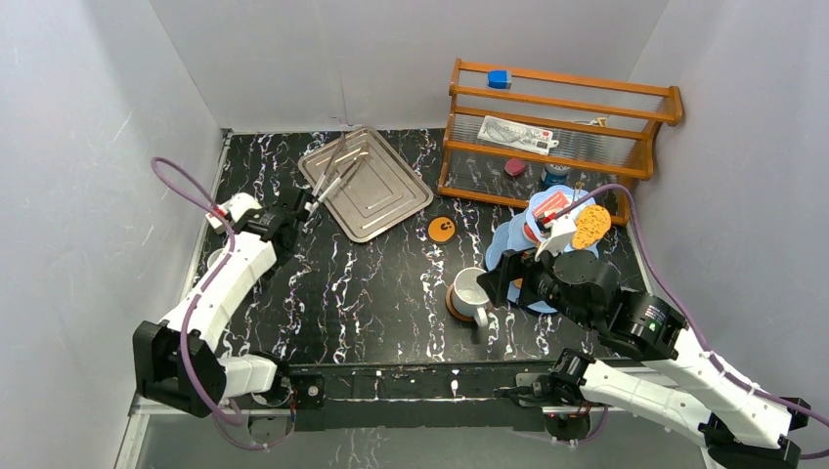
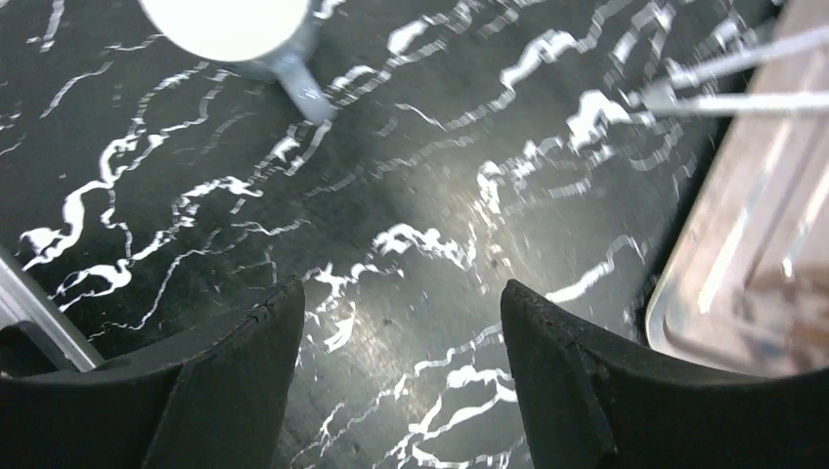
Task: Serve the afternoon tea
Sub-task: Pick up the cup at the center of the board.
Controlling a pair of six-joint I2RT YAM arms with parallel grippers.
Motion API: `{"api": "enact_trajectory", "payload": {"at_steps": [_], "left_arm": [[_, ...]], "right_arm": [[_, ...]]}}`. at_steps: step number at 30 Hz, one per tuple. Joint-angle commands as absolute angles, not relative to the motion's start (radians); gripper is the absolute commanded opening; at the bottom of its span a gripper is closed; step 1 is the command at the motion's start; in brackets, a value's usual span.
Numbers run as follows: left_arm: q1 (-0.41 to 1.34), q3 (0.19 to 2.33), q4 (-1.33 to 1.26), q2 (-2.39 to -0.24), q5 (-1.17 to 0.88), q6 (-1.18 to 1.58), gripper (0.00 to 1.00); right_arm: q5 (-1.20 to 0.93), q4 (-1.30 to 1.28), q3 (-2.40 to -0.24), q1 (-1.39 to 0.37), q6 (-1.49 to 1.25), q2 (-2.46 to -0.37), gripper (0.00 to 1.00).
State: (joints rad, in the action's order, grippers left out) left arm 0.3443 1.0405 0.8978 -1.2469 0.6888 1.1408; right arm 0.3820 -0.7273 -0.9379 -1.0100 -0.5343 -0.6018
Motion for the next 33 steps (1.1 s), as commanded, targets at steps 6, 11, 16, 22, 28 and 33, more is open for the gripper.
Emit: {"api": "enact_trajectory", "payload": {"at_steps": [6, 11, 16, 22, 28, 33], "left_arm": [[0.182, 1.034, 0.977, -1.349, 0.841, 1.378, 0.63], [0.126, 1.021, 0.942, -1.428, 0.855, 1.403, 0.59], [0.089, 1.0, 0.862, -1.486, 0.825, 1.339, 0.59], [0.079, 0.965, 0.829, -1.498, 0.853, 1.333, 0.59], [0.053, 0.943, 0.77, -1.498, 0.868, 1.286, 0.57], [0.031, 0.938, 0.765, -1.529, 0.882, 1.281, 0.55]], "right_arm": [[0.353, -0.636, -0.921, -1.013, -0.518, -0.602, 0.99], [0.334, -0.627, -0.909, -1.013, -0.523, -0.601, 0.99], [0.337, -0.645, -0.939, -1.013, -0.522, -0.607, 0.99], [0.341, -0.632, -0.918, -1.013, -0.524, -0.6, 0.99], [0.33, -0.629, -0.905, -1.014, -0.529, -0.609, 0.99], [0.341, -0.628, -0.912, -1.014, -0.528, -0.605, 0.99]]}}
